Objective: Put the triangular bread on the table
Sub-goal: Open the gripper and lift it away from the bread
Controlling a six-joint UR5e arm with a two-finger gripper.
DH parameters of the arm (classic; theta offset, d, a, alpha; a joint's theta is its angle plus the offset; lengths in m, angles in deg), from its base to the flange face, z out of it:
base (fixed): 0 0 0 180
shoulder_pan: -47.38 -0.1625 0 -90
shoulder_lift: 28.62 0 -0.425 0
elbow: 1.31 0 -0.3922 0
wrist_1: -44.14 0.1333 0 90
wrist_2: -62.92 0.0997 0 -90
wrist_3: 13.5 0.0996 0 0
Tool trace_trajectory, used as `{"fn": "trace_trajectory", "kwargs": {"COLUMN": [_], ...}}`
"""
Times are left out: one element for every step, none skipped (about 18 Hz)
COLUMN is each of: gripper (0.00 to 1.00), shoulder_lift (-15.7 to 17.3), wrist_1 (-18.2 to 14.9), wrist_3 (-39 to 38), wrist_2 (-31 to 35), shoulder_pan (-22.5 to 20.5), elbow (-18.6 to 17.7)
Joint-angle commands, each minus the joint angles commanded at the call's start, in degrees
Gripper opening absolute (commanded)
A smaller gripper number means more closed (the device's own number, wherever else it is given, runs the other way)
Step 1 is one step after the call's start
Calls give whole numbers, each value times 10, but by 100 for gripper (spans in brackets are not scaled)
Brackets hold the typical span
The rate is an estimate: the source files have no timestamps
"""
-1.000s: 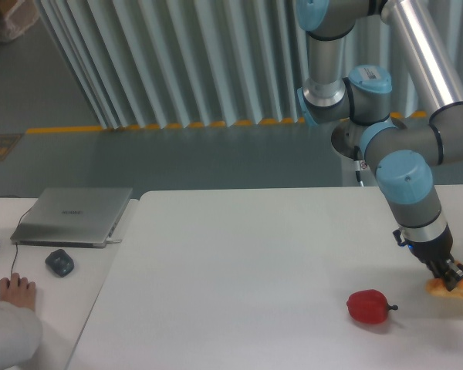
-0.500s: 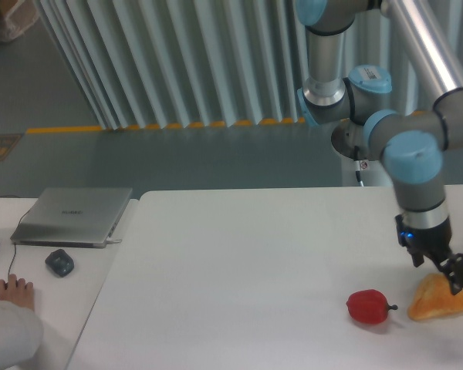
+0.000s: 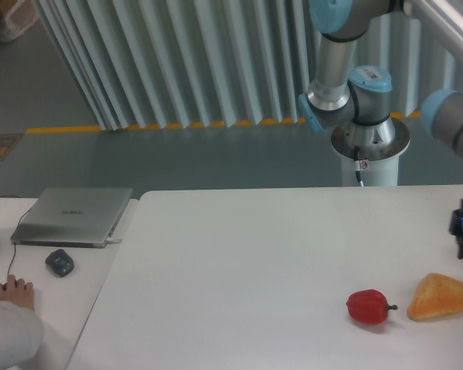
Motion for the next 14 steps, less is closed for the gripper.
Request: {"fn": "trace_trajectory", "kwargs": {"gripper": [100,100,100,100,100,100,100,100,100,100,100,100,100,100], "shoulder_lift": [-2,-2,-1,0,0,0,0,1,1,1,1,1,1,1], "wrist_1": [0,1,1,2,1,1,0,0,0,0,0,0,1,1], "wrist_3": [0,0,0,0,0,0,0,0,0,0,0,0,-1,-1], "wrist_2": [13,19,19,21,21,20,20,20,20,20,19,19,16,15], "shoulder_pan": [1,2,2,1,1,1,1,1,1,1,1,2,2,2], "elbow": [1,1,3,4,6,8,8,6,6,6,6,5,4,4]}}
